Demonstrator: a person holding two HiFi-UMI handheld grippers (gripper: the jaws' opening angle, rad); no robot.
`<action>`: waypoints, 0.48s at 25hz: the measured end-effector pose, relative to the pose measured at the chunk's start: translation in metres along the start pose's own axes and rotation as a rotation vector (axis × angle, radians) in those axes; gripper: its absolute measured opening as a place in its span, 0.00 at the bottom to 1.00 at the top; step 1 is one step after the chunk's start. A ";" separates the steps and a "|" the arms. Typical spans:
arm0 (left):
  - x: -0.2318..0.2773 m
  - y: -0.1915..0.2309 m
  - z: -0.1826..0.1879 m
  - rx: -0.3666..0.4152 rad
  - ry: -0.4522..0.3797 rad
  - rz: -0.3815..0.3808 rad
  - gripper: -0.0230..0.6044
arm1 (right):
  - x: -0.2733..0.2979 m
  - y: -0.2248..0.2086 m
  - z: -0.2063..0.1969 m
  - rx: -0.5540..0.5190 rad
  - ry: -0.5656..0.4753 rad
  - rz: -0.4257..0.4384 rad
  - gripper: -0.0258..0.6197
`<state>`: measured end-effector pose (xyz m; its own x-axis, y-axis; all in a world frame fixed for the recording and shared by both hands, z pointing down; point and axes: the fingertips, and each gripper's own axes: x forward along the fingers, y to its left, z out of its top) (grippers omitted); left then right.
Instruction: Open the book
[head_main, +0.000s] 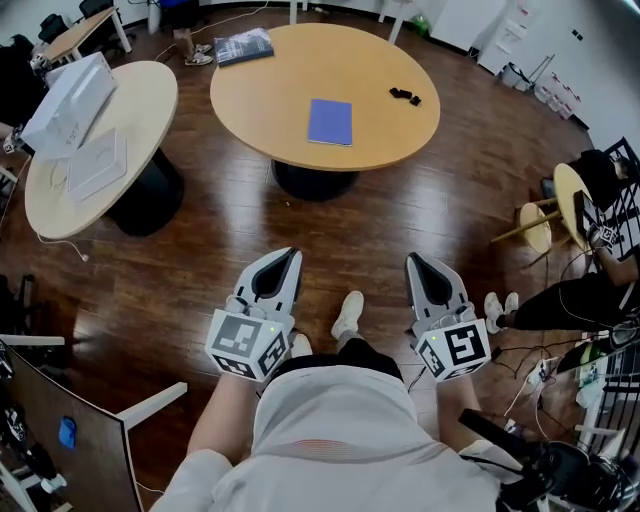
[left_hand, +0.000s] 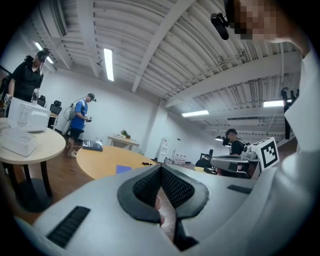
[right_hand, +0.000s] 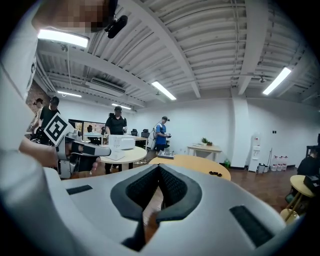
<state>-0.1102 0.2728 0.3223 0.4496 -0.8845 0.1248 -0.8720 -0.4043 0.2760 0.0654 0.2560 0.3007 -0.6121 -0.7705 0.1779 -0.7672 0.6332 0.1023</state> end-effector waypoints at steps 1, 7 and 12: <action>0.003 0.005 0.000 0.004 0.003 0.005 0.05 | 0.007 -0.002 -0.001 0.004 0.001 0.004 0.03; 0.033 0.027 0.007 0.012 0.013 0.047 0.05 | 0.049 -0.024 -0.005 0.026 -0.011 0.039 0.03; 0.086 0.049 0.020 0.028 0.017 0.068 0.05 | 0.092 -0.067 0.002 0.041 -0.039 0.044 0.03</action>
<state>-0.1177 0.1722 0.3272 0.3926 -0.9060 0.1584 -0.9054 -0.3504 0.2399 0.0606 0.1428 0.3084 -0.6517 -0.7448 0.1434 -0.7462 0.6635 0.0544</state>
